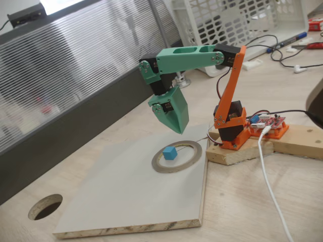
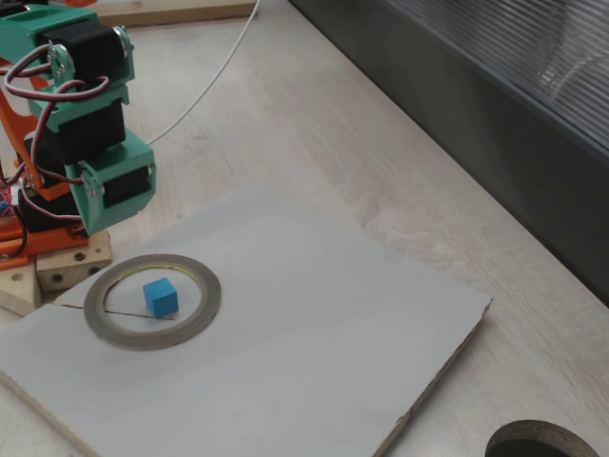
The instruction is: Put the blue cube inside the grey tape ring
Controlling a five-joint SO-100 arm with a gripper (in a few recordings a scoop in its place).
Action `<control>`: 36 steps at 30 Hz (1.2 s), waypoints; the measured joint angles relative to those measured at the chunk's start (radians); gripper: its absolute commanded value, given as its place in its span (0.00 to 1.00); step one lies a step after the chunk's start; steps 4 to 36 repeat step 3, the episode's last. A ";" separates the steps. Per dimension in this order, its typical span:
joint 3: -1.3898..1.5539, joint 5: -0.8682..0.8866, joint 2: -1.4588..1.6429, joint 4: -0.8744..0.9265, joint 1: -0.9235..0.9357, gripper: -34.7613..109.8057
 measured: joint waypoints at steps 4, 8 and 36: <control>0.000 0.000 0.000 0.000 0.000 0.23; 0.000 0.000 0.000 0.000 0.000 0.23; 0.000 0.000 0.000 0.000 0.000 0.23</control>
